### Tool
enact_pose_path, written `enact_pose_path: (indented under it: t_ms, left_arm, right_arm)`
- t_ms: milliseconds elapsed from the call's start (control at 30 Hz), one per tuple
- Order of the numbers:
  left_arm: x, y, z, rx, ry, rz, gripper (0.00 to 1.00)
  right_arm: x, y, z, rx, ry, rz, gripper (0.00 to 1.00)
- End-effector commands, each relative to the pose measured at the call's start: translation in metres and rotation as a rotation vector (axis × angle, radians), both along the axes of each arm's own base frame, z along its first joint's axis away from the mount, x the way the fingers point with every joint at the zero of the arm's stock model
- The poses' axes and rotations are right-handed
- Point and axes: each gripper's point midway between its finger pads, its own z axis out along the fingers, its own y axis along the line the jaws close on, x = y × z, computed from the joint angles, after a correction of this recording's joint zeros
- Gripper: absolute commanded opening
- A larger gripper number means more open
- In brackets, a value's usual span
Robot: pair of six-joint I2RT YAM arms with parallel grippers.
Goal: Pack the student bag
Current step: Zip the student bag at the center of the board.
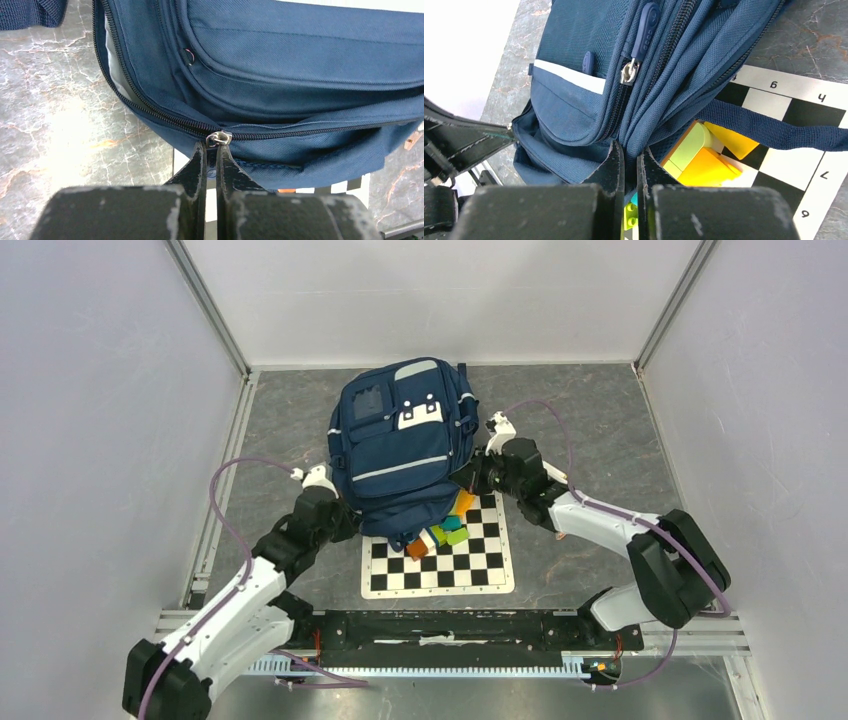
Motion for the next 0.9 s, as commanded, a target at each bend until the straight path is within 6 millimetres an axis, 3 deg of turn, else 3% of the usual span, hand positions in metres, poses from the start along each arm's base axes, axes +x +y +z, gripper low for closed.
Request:
enact_pose_path:
  t_ms: [0,100,267,467,533,633,733,867]
  left_arm:
    - [0.018,0.053,-0.015,0.174,0.025,0.194,0.02]
    - [0.024,0.043,-0.01,0.139,0.008,0.147,0.02]
    - [0.024,0.009,0.007,-0.003,-0.078,-0.001,0.02]
    - [0.014,0.002,0.0,-0.037,-0.045,-0.041,0.02]
    - [0.014,0.0,0.0,-0.043,-0.038,-0.044,0.02]
    - [0.013,0.0,0.0,-0.041,-0.031,-0.044,0.02]
    - [0.012,0.0,0.001,-0.044,-0.027,-0.043,0.02]
    - [0.01,0.001,0.004,-0.045,-0.03,-0.042,0.02]
  right_arm:
    - [0.049,-0.034,0.062,-0.044,-0.262,-0.089,0.0]
    - [0.052,-0.039,0.064,-0.093,-0.287,-0.045,0.0]
    - [0.051,-0.035,0.076,-0.224,-0.383,0.106,0.32]
    - [0.036,-0.026,0.097,-0.332,-0.572,0.224,0.68]
    - [0.021,-0.01,0.103,-0.37,-0.658,0.314,0.73]
    - [-0.012,0.033,0.107,-0.383,-0.778,0.471,0.77]
    - [-0.046,0.077,0.1,-0.373,-0.861,0.617,0.78]
    - [-0.067,0.125,0.079,-0.408,-0.888,0.758,0.78]
